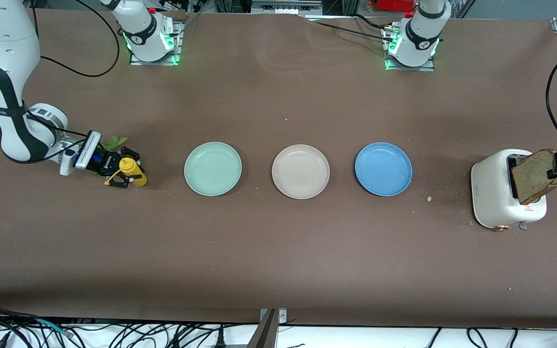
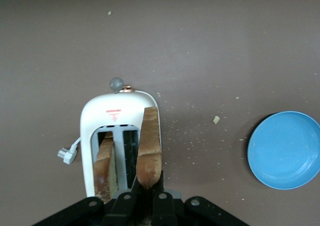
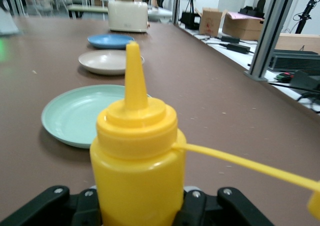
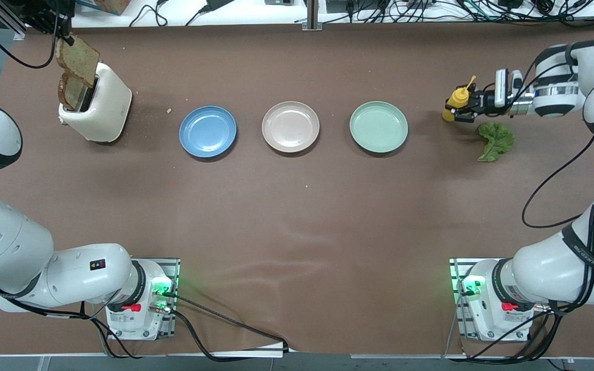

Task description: Make sandwich in beige plate with both arms

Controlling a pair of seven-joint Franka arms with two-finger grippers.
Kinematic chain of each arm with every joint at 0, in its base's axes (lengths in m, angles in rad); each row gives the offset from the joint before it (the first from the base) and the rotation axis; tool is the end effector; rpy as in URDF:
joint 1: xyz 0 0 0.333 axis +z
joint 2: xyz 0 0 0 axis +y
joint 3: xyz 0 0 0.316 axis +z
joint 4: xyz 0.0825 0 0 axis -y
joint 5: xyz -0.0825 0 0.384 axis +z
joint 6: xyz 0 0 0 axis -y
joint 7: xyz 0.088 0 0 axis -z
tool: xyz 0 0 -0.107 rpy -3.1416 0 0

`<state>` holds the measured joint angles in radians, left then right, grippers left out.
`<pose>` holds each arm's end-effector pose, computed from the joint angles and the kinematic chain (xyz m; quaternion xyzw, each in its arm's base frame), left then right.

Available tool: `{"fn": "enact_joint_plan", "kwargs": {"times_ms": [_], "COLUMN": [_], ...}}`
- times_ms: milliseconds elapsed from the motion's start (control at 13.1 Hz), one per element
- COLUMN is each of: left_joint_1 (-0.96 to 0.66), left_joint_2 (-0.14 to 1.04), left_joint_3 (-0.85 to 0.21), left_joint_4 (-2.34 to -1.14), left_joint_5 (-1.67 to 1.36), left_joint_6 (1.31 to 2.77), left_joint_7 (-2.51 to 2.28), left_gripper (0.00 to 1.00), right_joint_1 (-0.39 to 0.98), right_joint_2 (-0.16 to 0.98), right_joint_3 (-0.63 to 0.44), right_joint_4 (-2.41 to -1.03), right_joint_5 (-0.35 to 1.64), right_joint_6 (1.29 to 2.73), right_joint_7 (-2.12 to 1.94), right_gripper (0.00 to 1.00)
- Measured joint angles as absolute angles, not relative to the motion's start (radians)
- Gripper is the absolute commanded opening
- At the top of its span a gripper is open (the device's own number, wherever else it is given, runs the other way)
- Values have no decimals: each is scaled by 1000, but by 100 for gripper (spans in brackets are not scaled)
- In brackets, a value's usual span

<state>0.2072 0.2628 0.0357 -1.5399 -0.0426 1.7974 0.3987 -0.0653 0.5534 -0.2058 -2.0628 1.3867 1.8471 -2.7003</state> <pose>0.6244 0.1486 0.5014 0.9972 -0.0736 0.0027 0.0161 0.5448 -0.0728 0.1597 -0.6291 -0.5624 -0.4386 0.3091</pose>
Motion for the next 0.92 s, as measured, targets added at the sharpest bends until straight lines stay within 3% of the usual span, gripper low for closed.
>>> {"fn": "enact_joint_plan", "kwargs": {"times_ms": [612,919], "left_joint_1": [96,45], "left_joint_2": [274,331], "left_joint_3": [-28,-43], "left_joint_4": [-1489,-1491], "left_joint_5": [-147,-359], "left_joint_6": [1703,1702], "left_joint_7": [305,243], "left_gripper": [0,0], "right_joint_1": [18,23], "right_joint_2": [428,402], "right_joint_3": [-206,-207], "right_joint_4": [-1946,-1879], "right_joint_5": [1113,959], "right_joint_6": [1999,2006], "right_joint_7": [-2256,-2063], "right_gripper": [21,21]}}
